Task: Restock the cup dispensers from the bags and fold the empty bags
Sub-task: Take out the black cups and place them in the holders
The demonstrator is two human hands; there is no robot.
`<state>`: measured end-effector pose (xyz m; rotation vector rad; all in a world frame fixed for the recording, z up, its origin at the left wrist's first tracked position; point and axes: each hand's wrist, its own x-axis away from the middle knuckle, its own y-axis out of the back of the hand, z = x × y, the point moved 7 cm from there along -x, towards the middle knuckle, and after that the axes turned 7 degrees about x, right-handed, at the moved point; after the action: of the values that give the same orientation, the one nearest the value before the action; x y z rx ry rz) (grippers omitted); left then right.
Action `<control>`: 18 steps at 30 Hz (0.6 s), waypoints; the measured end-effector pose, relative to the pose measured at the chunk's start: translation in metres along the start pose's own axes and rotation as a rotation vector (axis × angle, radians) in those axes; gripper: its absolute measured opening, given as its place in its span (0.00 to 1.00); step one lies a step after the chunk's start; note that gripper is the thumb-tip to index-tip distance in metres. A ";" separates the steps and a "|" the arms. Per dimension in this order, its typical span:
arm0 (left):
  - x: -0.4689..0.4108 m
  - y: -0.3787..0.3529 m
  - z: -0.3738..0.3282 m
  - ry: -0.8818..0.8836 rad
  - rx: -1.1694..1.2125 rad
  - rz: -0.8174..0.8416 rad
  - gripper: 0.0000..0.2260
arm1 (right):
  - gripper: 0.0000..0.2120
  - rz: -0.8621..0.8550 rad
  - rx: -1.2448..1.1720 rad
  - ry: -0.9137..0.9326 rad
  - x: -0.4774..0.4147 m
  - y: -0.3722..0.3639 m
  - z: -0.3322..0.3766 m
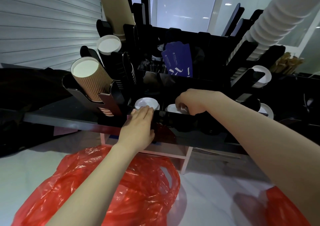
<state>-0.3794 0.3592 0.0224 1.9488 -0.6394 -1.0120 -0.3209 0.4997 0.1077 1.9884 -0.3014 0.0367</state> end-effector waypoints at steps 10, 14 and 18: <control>0.000 0.000 -0.009 -0.021 0.022 0.000 0.35 | 0.19 -0.054 -0.221 -0.064 0.024 -0.010 0.025; 0.008 0.010 -0.024 -0.052 0.043 -0.040 0.36 | 0.19 -0.126 -0.284 -0.132 0.033 -0.012 0.024; 0.022 0.018 -0.046 -0.137 0.039 -0.081 0.35 | 0.16 -0.336 -0.351 -0.176 0.050 -0.015 0.026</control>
<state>-0.3298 0.3543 0.0438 1.9649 -0.6649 -1.1995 -0.2720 0.4728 0.0917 1.6702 -0.0746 -0.3823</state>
